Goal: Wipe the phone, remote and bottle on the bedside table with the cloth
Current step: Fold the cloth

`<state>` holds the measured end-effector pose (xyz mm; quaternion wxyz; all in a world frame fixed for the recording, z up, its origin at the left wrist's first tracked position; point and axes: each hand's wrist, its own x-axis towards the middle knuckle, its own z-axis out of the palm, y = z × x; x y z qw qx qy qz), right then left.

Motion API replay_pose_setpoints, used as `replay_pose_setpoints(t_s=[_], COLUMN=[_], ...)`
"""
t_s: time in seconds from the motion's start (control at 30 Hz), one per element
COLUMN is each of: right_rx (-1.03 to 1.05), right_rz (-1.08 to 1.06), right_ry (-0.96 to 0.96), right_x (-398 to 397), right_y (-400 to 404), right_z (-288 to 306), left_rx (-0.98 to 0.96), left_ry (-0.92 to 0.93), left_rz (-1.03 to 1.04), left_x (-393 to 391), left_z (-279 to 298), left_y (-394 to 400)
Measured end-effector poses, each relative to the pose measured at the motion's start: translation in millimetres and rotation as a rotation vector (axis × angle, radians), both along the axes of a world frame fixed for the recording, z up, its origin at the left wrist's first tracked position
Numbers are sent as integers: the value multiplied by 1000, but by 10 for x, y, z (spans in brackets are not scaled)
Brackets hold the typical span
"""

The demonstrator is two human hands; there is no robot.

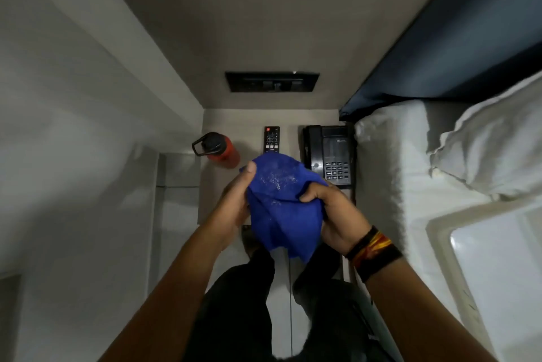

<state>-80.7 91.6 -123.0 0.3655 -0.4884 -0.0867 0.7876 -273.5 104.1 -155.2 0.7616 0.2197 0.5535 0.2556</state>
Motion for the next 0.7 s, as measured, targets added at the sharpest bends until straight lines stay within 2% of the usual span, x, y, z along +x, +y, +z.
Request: replay_pose_setpoints(t_s=[0.03, 0.17, 0.3, 0.4, 0.53, 0.6, 0.7], right_rx=[6, 19, -42, -104, -102, -114, -125], right_rz=[7, -27, -127, -205, -445, -555, -666], right_ry=[-7, -151, -363, -559, -537, -480, -441], right_x=[53, 475, 1203, 1717, 2351, 2668, 3046], right_y=[-29, -246, -771, -1280, -1905, -2130, -2320], right_z=[127, 514, 741, 829, 851, 819, 745], left_rx=[50, 177, 194, 190, 92, 42, 116], left_ry=[-42, 58, 81, 135, 99, 64, 149], left_rz=[-42, -218, -304, -345, -517, -721, -1090], left_x=[101, 580, 1284, 1845, 2656, 3051, 3461], left_z=[114, 551, 918, 981, 868, 869, 833], left_y=[65, 317, 226, -13, -349, -520, -680])
